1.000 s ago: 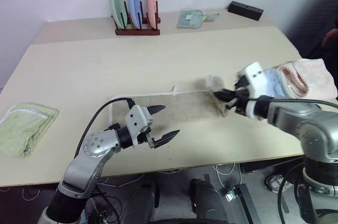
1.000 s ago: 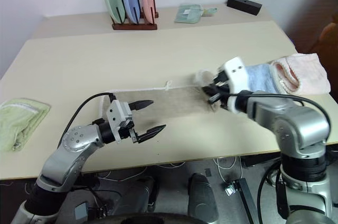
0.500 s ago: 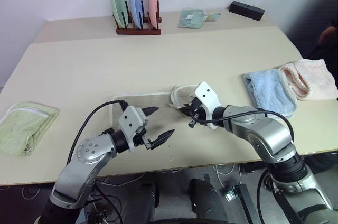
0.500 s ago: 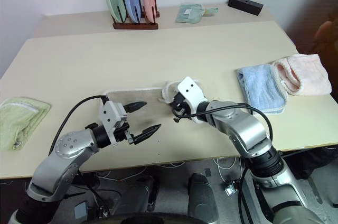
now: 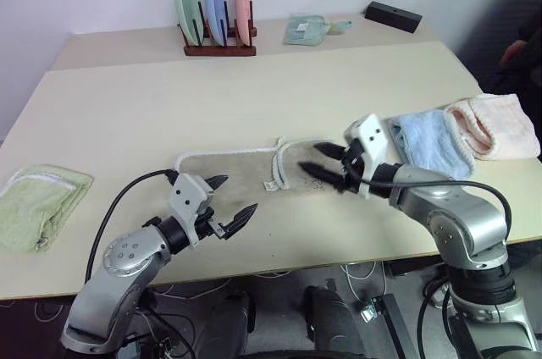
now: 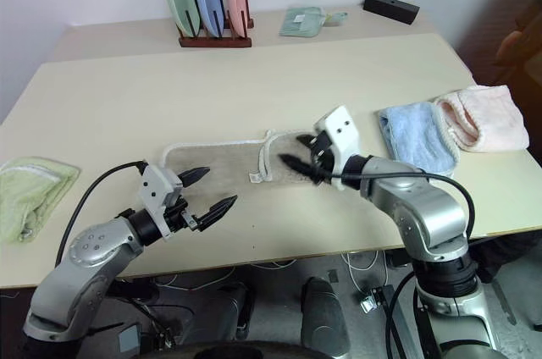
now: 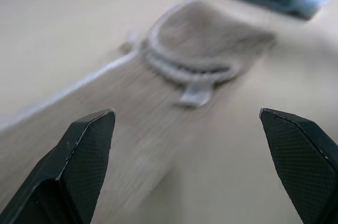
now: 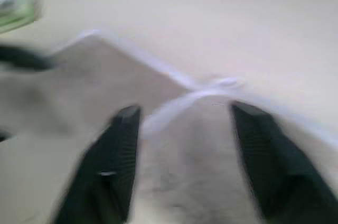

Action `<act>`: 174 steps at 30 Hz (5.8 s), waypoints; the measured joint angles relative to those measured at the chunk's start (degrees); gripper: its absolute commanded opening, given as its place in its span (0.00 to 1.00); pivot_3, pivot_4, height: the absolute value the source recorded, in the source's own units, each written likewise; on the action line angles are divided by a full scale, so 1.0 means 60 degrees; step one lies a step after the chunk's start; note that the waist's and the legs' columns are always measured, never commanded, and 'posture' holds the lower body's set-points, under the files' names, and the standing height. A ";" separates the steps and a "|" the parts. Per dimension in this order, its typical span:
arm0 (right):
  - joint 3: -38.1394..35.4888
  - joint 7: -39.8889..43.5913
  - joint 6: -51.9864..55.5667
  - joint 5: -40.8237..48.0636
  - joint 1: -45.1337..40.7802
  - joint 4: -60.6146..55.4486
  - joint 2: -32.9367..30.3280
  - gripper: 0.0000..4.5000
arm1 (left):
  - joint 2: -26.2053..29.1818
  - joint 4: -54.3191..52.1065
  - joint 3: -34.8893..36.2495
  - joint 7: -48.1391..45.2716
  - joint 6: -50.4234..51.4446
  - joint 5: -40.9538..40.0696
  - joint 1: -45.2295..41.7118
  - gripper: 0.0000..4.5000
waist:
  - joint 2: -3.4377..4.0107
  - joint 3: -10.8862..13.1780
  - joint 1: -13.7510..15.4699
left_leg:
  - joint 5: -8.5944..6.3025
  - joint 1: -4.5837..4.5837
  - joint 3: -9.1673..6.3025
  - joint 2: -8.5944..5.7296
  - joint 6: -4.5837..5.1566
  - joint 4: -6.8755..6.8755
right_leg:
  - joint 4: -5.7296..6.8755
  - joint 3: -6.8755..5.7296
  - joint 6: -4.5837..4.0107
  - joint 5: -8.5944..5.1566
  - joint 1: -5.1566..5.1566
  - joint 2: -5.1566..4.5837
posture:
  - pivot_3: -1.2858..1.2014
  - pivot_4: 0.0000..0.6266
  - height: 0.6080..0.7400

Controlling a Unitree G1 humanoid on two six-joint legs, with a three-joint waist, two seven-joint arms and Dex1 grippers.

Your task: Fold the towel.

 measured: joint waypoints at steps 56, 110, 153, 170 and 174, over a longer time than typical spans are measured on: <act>0.2707 0.3853 -0.5572 -0.2984 -0.0333 0.0541 -0.0406 0.96 | -0.3252 0.1312 0.3779 0.8433 0.1886 -0.8574 -0.0668 0.01 | -0.0026 -0.0014 0.0222 | 0.0004 0.0022 -0.0002 -0.0005 -0.0013 0.0004 | -0.0003 0.0002 -0.0038 -0.0014 0.0024 0.0000 | 0.52 0.24 0.99; 0.2051 0.3205 -0.5502 -0.3356 0.0115 0.1270 -0.0701 0.55 | 0.0872 0.0381 0.2521 0.0971 0.3139 -0.5317 -0.2372 0.35 | -0.0048 -0.0007 0.0198 | 0.0006 0.0008 -0.0030 0.0001 -0.0014 -0.0003 | 0.0000 0.0003 -0.0013 0.0004 0.0001 0.0002 | 0.52 0.24 0.99; 0.0079 0.0108 0.2065 -0.0154 -0.0474 0.1721 0.2269 0.99 | 0.0800 0.1819 0.2663 -0.0396 -0.0157 -0.1640 -0.0588 0.13 | -0.0032 -0.0024 0.0146 | 0.0005 0.0031 -0.0027 0.0002 -0.0015 -0.0027 | 0.0000 0.0004 -0.0014 0.0005 0.0007 0.0004 | 0.52 0.24 0.99; -0.0586 -0.0841 0.2675 0.0588 -0.1155 0.3100 0.4005 0.01 | 0.0597 0.0862 0.2728 -0.0042 0.0103 -0.2140 -0.0292 0.13 | -0.0026 -0.0022 -0.0021 | 0.0005 0.0029 -0.0030 0.0000 -0.0015 -0.0035 | 0.0004 0.0005 -0.0014 0.0007 -0.0003 0.0010 | 0.52 0.24 0.99; -0.1128 -0.0937 0.2687 0.0992 -0.1198 0.2443 0.3751 0.01 | 0.0550 0.0885 0.2422 -0.0057 0.0104 -0.2134 -0.0516 0.13 | -0.0021 -0.0018 -0.0010 | 0.0005 0.0017 -0.0030 -0.0001 -0.0015 -0.0027 | 0.0003 0.0001 -0.0013 0.0007 -0.0006 0.0010 | 0.52 0.24 0.99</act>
